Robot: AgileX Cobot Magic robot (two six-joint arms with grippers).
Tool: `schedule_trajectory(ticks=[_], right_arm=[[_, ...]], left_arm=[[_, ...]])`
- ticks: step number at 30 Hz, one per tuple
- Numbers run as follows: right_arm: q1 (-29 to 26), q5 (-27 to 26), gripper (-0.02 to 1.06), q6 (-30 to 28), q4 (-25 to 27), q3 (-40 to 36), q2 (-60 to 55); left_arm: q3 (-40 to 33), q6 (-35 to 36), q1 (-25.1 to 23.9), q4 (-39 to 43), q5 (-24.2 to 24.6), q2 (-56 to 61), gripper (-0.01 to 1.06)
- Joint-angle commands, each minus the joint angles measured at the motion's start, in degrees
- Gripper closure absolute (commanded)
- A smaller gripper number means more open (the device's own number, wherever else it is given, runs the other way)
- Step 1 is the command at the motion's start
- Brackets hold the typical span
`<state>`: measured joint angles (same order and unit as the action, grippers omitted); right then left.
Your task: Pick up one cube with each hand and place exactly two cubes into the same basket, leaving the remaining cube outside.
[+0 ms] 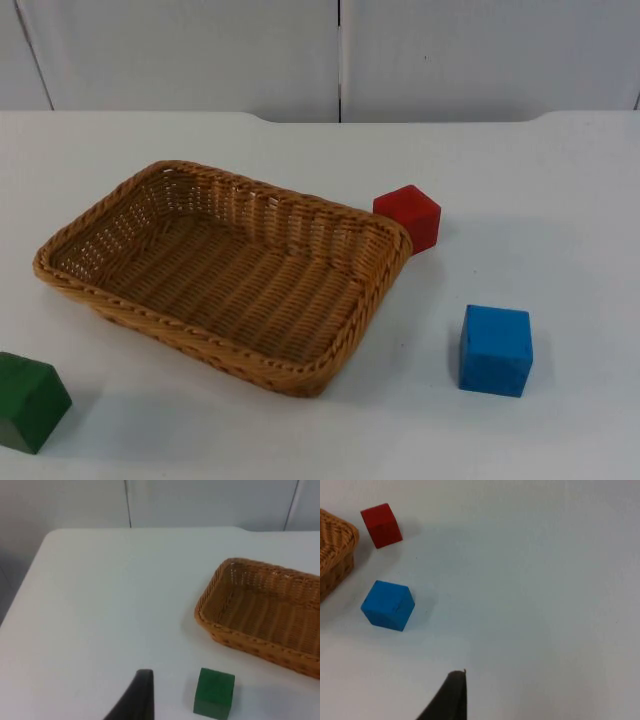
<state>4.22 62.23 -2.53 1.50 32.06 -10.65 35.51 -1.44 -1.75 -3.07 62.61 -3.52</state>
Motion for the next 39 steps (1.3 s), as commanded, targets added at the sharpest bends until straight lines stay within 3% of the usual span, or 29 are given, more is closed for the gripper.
schedule_trajectory(ticks=[1,18,27,32,39], right_arm=[[-0.51,-1.32,-0.01,-0.50,-0.08,0.41,-2.27],[-0.51,-3.28,-0.01,-2.87,0.17,4.48,-14.74],[-0.51,-6.80,-0.01,-3.01,0.17,7.20,-22.17],[-0.51,-11.49,-0.01,-3.01,0.31,9.26,-27.70],[-0.51,-12.76,-0.01,-3.01,0.31,11.25,-32.85]], left_arm=[[0.47,0.25,-0.09,-0.57,-0.03,-2.03,0.00],[0.47,0.25,-0.09,-2.72,-2.08,-11.11,0.00],[0.47,0.25,-0.09,-4.44,-2.21,-17.34,0.00],[0.47,-1.43,-0.09,-5.66,-3.15,-21.75,0.00],[0.47,-4.34,-0.09,-8.28,-5.56,-24.55,0.00]])
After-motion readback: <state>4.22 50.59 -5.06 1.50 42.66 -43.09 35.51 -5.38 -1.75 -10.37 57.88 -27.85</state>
